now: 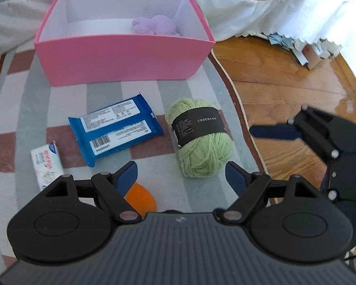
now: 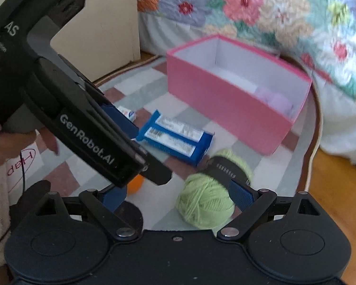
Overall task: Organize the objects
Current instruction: 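Move the left tool toward the green yarn ball on the rug, then close the left tool on the green yarn ball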
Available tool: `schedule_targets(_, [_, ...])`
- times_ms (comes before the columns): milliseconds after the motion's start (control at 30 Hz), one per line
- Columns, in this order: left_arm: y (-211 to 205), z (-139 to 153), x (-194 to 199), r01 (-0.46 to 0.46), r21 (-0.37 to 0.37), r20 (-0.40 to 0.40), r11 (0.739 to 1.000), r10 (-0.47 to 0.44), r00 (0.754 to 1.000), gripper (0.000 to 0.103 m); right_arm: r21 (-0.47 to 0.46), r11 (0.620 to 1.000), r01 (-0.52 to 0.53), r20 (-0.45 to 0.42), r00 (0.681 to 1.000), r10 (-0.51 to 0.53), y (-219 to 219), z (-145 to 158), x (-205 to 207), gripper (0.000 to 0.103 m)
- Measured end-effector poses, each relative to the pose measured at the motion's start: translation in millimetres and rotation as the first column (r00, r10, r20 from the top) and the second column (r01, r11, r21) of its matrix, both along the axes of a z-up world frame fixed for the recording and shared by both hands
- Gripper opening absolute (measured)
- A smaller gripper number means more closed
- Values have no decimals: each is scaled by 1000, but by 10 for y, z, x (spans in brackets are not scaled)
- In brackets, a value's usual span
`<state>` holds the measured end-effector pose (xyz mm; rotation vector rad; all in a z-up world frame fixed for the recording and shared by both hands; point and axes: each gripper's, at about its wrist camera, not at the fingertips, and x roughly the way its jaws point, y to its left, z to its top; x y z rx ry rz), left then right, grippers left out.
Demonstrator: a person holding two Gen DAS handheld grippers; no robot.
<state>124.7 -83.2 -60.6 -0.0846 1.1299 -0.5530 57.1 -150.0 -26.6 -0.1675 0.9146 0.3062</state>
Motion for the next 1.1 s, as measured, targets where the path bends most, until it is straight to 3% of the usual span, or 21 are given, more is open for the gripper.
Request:
schedule_targets(267, [-13, -266, 65, -16, -74, -19, 997, 15, 1000, 79, 14, 997, 76, -98, 992, -74, -69, -314, 80, 94])
schedule_targets(700, [-64, -539, 191, -56, -157, -31, 986, 51, 998, 79, -14, 983, 180, -22, 983, -181, -147, -541, 123, 94])
schedule_targets(1100, [-113, -715, 295, -58, -246, -75, 968, 41, 996, 75, 107, 959, 263, -67, 964, -257, -344, -659, 228, 94])
